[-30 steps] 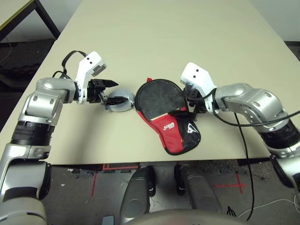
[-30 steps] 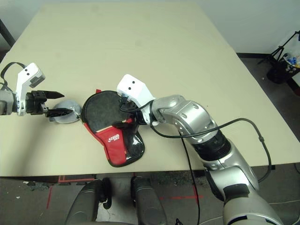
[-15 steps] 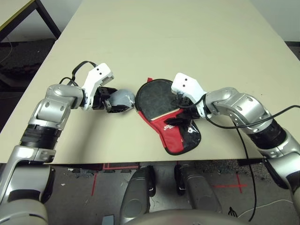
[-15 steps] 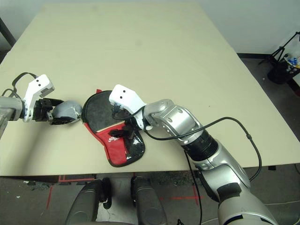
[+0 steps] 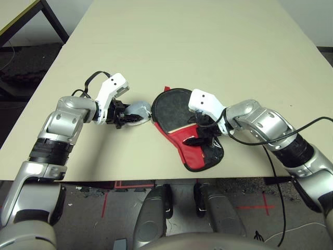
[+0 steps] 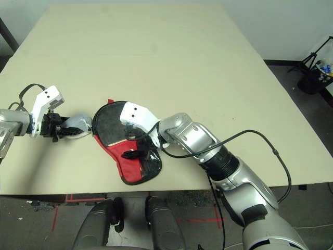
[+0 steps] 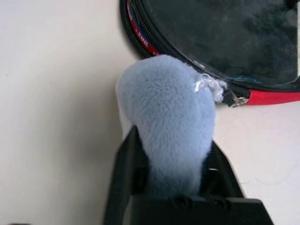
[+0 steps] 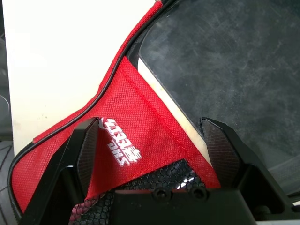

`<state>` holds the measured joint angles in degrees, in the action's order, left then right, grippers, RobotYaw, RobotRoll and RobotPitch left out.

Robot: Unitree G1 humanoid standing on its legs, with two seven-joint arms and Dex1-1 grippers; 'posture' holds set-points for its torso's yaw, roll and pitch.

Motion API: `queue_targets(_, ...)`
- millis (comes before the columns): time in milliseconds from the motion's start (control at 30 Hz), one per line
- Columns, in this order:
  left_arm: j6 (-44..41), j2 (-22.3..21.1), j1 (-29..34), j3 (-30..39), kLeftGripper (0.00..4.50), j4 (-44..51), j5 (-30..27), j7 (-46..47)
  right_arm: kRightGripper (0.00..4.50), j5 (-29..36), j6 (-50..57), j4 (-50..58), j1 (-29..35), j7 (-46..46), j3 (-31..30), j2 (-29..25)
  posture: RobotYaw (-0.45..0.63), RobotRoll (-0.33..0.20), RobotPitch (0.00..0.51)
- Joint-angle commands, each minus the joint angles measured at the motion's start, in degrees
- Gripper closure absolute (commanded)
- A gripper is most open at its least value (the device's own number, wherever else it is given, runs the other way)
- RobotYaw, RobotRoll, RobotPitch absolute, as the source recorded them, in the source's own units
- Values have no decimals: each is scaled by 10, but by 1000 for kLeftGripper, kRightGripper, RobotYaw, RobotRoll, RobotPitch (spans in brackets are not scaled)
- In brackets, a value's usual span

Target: Store the ping-pong paddle in its case and zip it.

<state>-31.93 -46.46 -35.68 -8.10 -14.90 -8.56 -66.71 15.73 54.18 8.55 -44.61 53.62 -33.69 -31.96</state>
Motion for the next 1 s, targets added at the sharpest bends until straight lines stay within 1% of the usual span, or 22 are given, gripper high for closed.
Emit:
queue_targets(33,5,9,-9,-8,3980,-35,15,13,0,-17,3,-13,23,14,-33,-6,-104,0,203)
queue_targets(167,17,19,-29,-4,4085,-78,29,41,0,-29,-3,-16,29,22,-35,-7,-104,0,202)
queue_targets(400,66,66,-56,-15,4087,-166,67,100,0,-45,-13,-28,37,31,-34,-5,-100,0,200)
queue_targets(500,84,81,-69,-23,4088,-196,82,104,0,-52,-18,-35,39,34,-34,-1,-102,0,200)
queue_targets(667,98,90,-86,-30,4089,-218,99,99,0,-62,-26,-45,42,35,-33,6,-100,0,201)
queue_targets(900,148,105,-109,-44,4089,-270,133,117,0,-71,-35,-57,43,35,-28,19,-96,0,199)
queue_targets(1000,156,115,-117,-47,4089,-279,138,115,0,-76,-42,-70,38,32,-21,26,-97,0,200)
